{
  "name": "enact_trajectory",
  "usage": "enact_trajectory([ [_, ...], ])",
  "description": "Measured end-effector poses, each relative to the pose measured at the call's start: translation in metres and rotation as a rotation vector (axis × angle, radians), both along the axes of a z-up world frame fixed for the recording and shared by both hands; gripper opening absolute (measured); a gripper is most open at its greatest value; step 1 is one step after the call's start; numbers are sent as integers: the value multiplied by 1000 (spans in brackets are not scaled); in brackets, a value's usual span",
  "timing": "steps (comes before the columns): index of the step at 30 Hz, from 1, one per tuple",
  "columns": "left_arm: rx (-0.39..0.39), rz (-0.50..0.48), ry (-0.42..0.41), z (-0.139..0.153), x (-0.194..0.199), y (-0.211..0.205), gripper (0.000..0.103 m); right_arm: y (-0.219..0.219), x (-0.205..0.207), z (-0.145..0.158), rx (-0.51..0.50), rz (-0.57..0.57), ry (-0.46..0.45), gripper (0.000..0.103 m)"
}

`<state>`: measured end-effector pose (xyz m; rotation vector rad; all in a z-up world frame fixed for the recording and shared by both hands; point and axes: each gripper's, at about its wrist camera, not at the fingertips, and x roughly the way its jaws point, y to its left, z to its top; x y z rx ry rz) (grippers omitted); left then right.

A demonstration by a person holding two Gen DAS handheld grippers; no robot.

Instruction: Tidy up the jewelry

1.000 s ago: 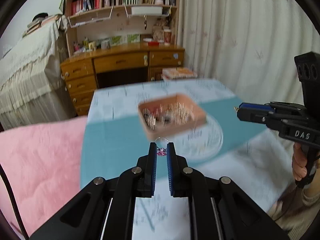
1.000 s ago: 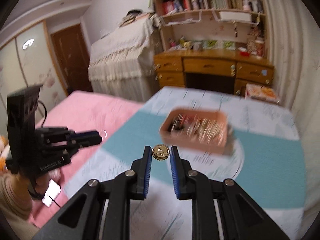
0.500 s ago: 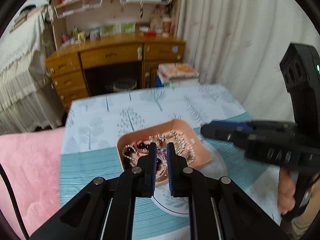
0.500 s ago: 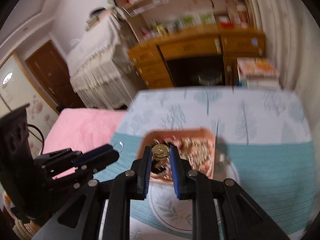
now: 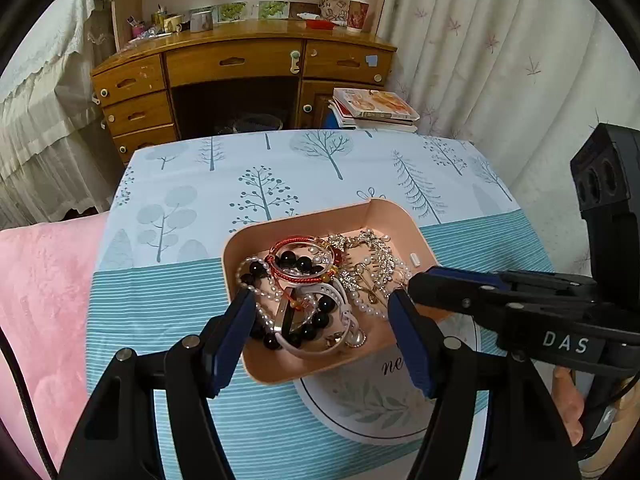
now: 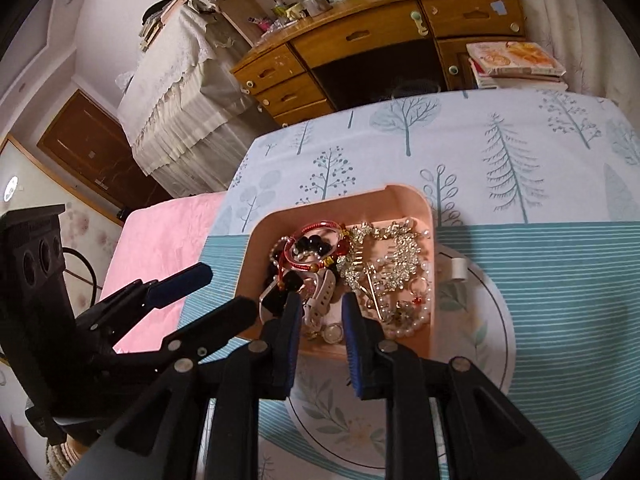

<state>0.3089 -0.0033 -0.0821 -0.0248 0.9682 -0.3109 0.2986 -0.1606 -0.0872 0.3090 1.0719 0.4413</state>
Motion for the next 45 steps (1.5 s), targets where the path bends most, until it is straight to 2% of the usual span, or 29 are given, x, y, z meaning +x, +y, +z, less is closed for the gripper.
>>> enact_trajectory([
  [1, 4, 4, -4, 3, -3, 1, 69, 0, -3, 4, -3, -2, -11, 21],
  [3, 10, 16, -12, 8, -8, 3, 84, 0, -10, 12, -22, -7, -40, 21],
  [13, 5, 48, -74, 46, -65, 12, 91, -4, -67, 49, -131, -49, -155, 21],
  [15, 11, 63, -98, 53, -83, 12, 102, -7, -83, 53, -145, -58, -170, 22],
  [19, 35, 100, -139, 60, -119, 9, 102, -16, -123, 60, -142, -93, -192, 34],
  [26, 92, 167, -166, 58, -182, -5, 102, -31, -189, 55, -138, -152, -189, 35],
  [30, 140, 195, -209, 59, -214, -17, 102, -39, -217, 52, -136, -191, -185, 36],
  [33, 130, 205, -225, 61, -234, -22, 102, -42, -238, 50, -158, -223, -186, 45],
  [36, 77, 224, -184, 61, -244, -22, 102, -41, -253, 51, -167, -232, -190, 47],
  [41, 59, 236, -112, 58, -252, -24, 102, -42, -266, 67, -183, -237, -237, 49],
  [45, 73, 247, -111, 61, -259, -24, 102, -39, -269, 76, -189, -225, -245, 50],
])
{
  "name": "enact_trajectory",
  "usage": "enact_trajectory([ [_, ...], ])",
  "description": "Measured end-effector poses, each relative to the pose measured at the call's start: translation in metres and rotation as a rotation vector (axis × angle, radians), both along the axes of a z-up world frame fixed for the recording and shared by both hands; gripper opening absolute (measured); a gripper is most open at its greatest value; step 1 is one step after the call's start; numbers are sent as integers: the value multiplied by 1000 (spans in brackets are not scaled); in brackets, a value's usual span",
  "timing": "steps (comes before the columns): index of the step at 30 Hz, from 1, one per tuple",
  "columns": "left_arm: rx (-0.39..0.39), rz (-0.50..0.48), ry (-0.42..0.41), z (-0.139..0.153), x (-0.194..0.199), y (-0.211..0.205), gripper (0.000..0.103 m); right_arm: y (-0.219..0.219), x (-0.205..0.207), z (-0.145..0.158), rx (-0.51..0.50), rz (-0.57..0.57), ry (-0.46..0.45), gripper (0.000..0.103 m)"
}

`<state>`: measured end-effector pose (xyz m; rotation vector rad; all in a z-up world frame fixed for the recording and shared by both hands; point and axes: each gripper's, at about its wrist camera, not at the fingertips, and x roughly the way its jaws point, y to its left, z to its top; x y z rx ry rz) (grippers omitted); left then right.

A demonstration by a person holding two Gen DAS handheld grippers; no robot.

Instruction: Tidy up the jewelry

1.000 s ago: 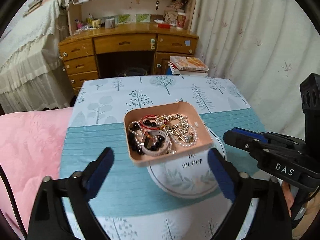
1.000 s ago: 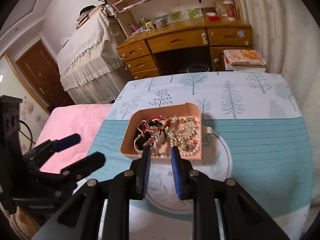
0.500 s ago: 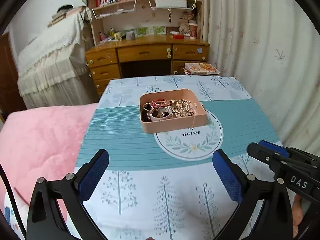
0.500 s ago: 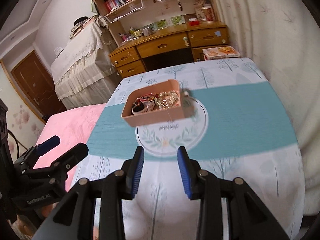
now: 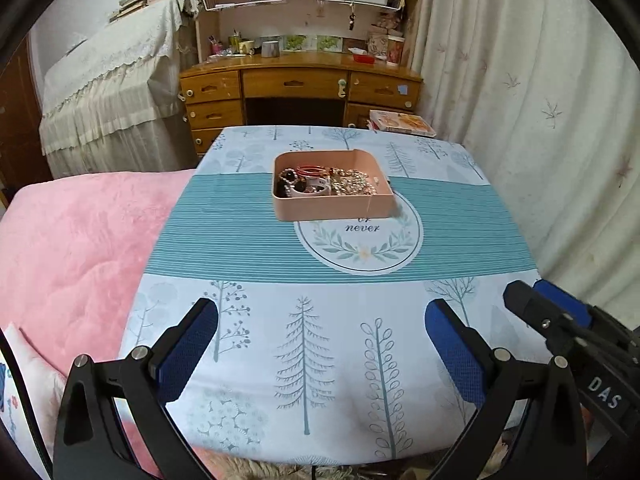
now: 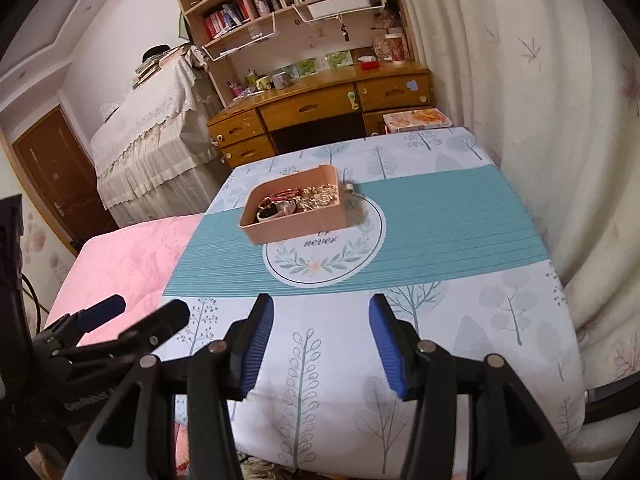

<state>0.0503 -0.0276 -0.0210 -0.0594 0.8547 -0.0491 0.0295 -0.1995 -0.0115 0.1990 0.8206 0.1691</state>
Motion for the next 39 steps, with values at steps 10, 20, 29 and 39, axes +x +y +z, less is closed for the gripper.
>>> enact_trajectory([
  [10, 1, 46, -29, 9, -3, 7, 102, 8, -2, 3, -18, 19, -20, 50],
  [20, 43, 54, -58, 13, -5, 2, 102, 8, -4, 6, -35, -1, -42, 50],
  [29, 50, 56, -53, 12, -6, 3, 102, 6, -5, 5, -33, -6, -36, 50],
  [39, 49, 61, -48, 10, -7, 4, 102, 6, -5, 5, -32, -6, -36, 50],
])
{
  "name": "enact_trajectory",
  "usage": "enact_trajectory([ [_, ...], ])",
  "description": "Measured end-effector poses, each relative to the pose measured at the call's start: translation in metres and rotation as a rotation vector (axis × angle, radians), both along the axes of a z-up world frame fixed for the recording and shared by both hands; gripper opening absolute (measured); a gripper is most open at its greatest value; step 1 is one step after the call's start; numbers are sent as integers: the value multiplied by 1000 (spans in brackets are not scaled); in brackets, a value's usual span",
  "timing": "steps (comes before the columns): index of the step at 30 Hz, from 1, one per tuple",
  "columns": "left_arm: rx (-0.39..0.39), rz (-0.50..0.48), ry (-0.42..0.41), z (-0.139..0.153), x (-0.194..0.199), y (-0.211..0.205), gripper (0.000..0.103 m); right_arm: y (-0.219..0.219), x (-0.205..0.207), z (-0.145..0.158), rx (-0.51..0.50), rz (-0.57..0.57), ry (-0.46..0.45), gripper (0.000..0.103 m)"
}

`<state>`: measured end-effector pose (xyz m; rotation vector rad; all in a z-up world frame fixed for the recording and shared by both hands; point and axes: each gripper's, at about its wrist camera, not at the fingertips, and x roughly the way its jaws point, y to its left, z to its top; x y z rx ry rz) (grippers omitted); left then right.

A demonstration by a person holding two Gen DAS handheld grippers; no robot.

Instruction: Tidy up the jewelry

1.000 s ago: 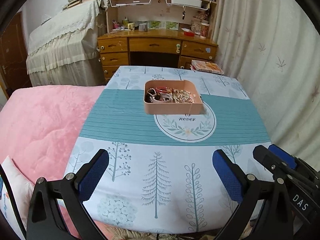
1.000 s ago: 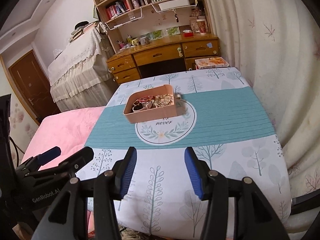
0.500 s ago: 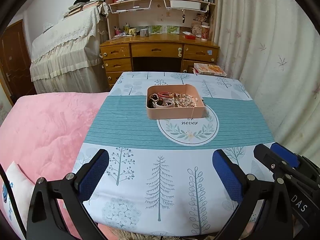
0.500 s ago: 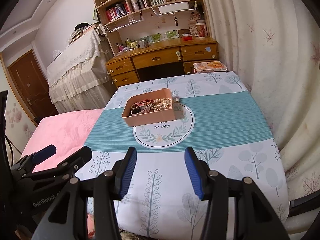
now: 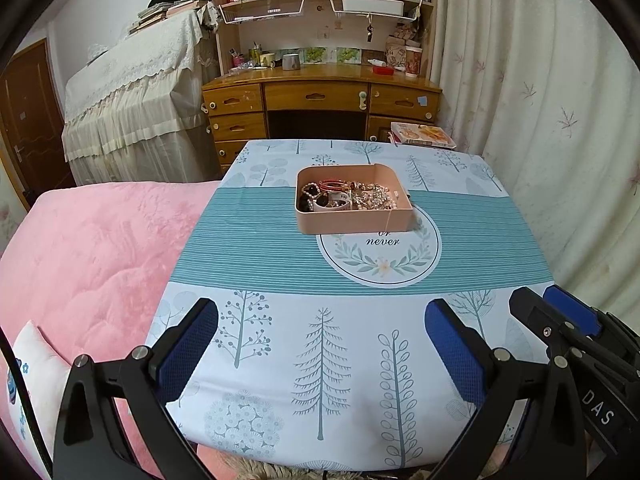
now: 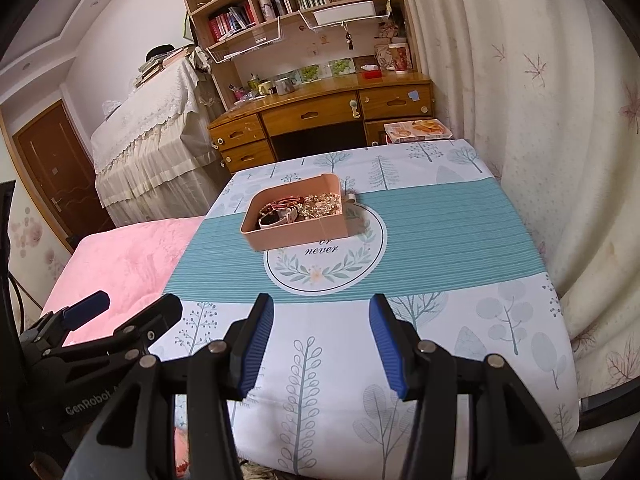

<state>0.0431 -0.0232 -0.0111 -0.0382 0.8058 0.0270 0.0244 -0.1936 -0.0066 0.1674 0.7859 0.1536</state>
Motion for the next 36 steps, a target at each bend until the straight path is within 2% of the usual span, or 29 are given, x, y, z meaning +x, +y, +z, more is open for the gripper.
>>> enact_trajectory([
  [24, -2, 7, 7, -4, -2, 2, 102, 0, 0, 1, 0, 2, 4, 50],
  [36, -11, 31, 28, -12, -4, 2, 102, -1, -5, -14, 11, 18, 26, 50],
])
